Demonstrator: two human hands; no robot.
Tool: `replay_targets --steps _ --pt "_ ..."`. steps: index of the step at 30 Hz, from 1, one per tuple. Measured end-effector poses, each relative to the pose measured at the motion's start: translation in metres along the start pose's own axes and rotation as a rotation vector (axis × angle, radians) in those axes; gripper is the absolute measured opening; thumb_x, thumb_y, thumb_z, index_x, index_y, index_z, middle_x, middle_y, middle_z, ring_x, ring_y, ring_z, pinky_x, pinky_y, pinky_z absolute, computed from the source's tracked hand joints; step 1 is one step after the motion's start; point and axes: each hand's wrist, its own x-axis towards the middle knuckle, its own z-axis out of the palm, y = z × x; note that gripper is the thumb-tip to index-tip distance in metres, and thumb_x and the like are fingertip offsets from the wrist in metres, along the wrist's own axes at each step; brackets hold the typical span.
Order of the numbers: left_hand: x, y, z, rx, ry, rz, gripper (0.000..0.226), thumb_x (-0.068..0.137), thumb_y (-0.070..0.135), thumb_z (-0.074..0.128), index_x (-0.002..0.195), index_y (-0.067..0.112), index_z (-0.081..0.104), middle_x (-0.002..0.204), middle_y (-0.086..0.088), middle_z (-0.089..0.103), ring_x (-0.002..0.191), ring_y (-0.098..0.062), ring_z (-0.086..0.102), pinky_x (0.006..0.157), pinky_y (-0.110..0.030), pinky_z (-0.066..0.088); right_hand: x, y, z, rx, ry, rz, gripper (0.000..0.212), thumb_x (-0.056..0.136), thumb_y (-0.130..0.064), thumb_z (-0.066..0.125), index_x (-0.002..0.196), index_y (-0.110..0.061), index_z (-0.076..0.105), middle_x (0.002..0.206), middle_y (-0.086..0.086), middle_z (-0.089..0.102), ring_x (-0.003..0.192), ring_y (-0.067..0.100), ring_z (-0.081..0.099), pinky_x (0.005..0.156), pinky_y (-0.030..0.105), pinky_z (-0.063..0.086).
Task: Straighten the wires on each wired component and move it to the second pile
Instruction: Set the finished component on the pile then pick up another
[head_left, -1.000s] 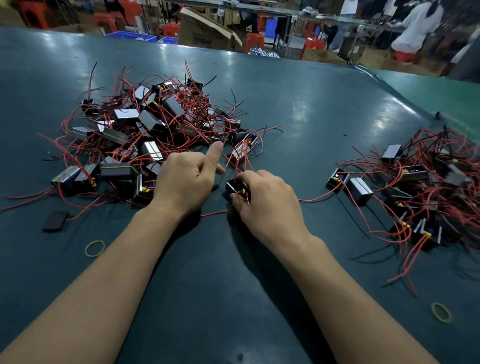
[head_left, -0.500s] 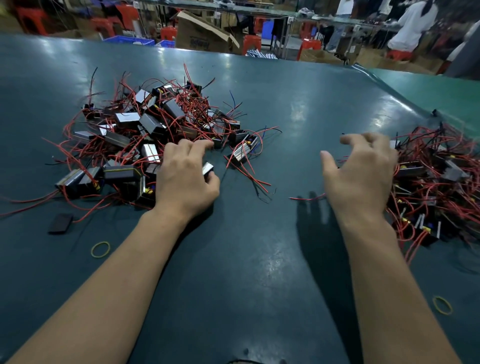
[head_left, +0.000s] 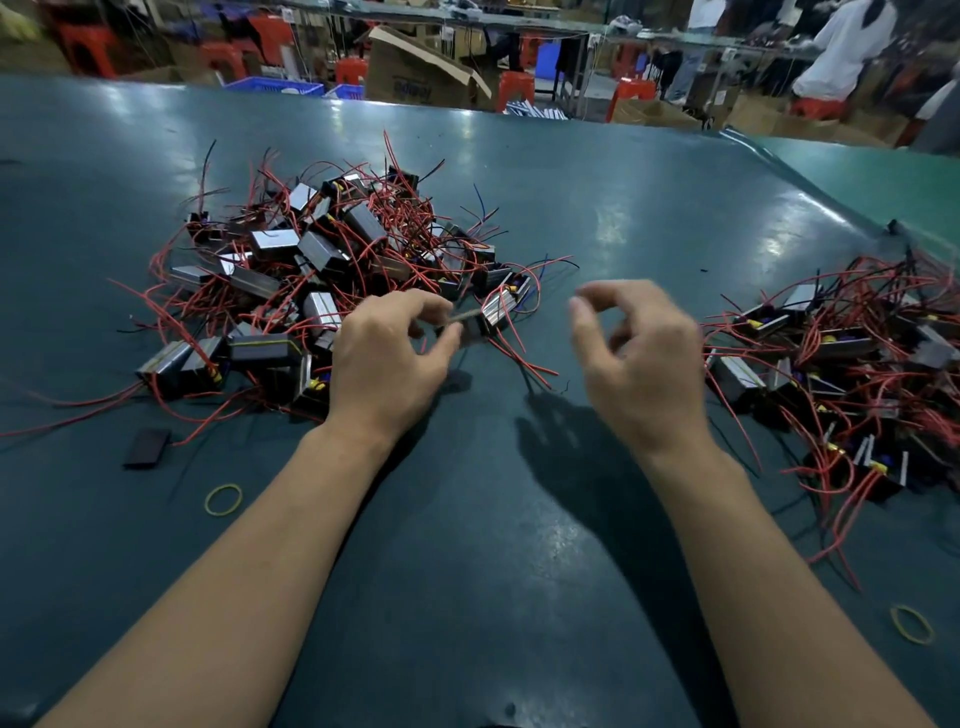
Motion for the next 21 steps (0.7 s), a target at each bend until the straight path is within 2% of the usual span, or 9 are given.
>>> replay_targets --steps 2,4,7,9,11,13,15,17,21 --pt "-0.001 0.003 -0.001 -0.056 -0.043 -0.014 0.023 0.074 0.026 0.084 0.089 0.011 0.073 0.083 0.001 0.071 0.068 -0.019 0.063 0.072 -0.038 0.054 -0.007 -0.003 0.011 0.114 -0.302 -0.002 0.051 0.087 -0.024 0.073 0.134 -0.017 0.055 0.114 0.001 0.062 0.072 0.011 0.056 0.084 0.027 0.048" --pt "-0.001 0.005 -0.001 -0.106 -0.059 -0.039 0.031 0.069 0.03 0.086 0.089 0.011 0.073 0.082 0.001 0.07 0.067 -0.017 0.064 0.07 -0.034 0.055 -0.012 -0.002 0.021 0.144 -0.484 -0.058 0.057 0.083 -0.018 0.077 0.135 -0.017 0.056 0.119 0.004 0.061 0.078 0.011 0.056 0.09 0.028 0.049" --pt "0.0 0.007 -0.004 -0.187 -0.099 0.002 0.033 0.069 0.034 0.085 0.088 0.009 0.073 0.082 0.0 0.071 0.068 -0.008 0.063 0.07 -0.022 0.053 -0.009 0.001 0.032 0.149 -0.396 -0.068 0.024 0.081 -0.008 0.077 0.105 -0.008 0.074 0.095 0.009 0.067 0.072 0.016 0.055 0.078 0.04 0.052" --pt "0.001 0.007 -0.007 -0.085 -0.085 0.079 0.031 0.076 0.039 0.08 0.086 0.01 0.074 0.082 -0.001 0.072 0.074 -0.011 0.063 0.074 -0.026 0.052 -0.006 0.002 0.036 0.138 -0.341 -0.046 0.02 0.082 -0.01 0.076 0.101 -0.007 0.074 0.091 0.007 0.068 0.072 0.013 0.054 0.078 0.037 0.052" --pt "0.005 0.002 -0.009 0.181 0.08 0.063 0.029 0.085 0.04 0.071 0.078 0.012 0.071 0.077 -0.006 0.07 0.08 -0.027 0.061 0.077 -0.038 0.047 -0.007 0.002 0.038 0.1 -0.366 -0.029 0.028 0.084 -0.012 0.075 0.111 -0.009 0.07 0.096 0.006 0.068 0.074 0.012 0.053 0.082 0.035 0.051" --pt "0.013 -0.007 -0.015 0.401 0.254 -0.134 0.026 0.087 0.036 0.061 0.079 0.012 0.065 0.081 -0.013 0.066 0.088 -0.034 0.056 0.08 -0.042 0.042 -0.007 0.003 0.039 0.09 -0.345 -0.024 0.025 0.086 -0.014 0.073 0.111 -0.011 0.07 0.096 0.002 0.068 0.068 0.009 0.051 0.08 0.029 0.049" --pt "0.018 -0.017 -0.021 0.607 0.204 -0.357 0.029 0.085 0.034 0.058 0.1 0.009 0.058 0.105 -0.018 0.061 0.104 -0.036 0.05 0.087 -0.044 0.038 -0.008 0.004 0.038 0.128 -0.296 -0.001 0.014 0.088 -0.014 0.07 0.101 -0.012 0.074 0.087 -0.004 0.069 0.061 0.002 0.052 0.07 0.019 0.046" --pt "0.021 -0.027 -0.024 0.746 0.068 -0.455 0.043 0.083 0.031 0.06 0.116 0.005 0.051 0.118 -0.022 0.057 0.112 -0.039 0.048 0.092 -0.045 0.035 -0.008 0.003 0.038 0.184 -0.271 0.048 0.008 0.089 -0.013 0.068 0.093 -0.012 0.075 0.073 -0.007 0.067 0.057 0.005 0.056 0.062 0.017 0.045" --pt "0.03 -0.035 -0.024 0.756 -0.028 -0.478 0.043 0.086 0.035 0.063 0.119 0.009 0.055 0.114 -0.018 0.062 0.103 -0.04 0.06 0.093 -0.045 0.037 -0.01 0.003 0.039 0.198 -0.296 0.082 0.008 0.089 -0.012 0.067 0.09 -0.011 0.076 0.068 -0.003 0.069 0.06 0.016 0.062 0.064 0.03 0.051"
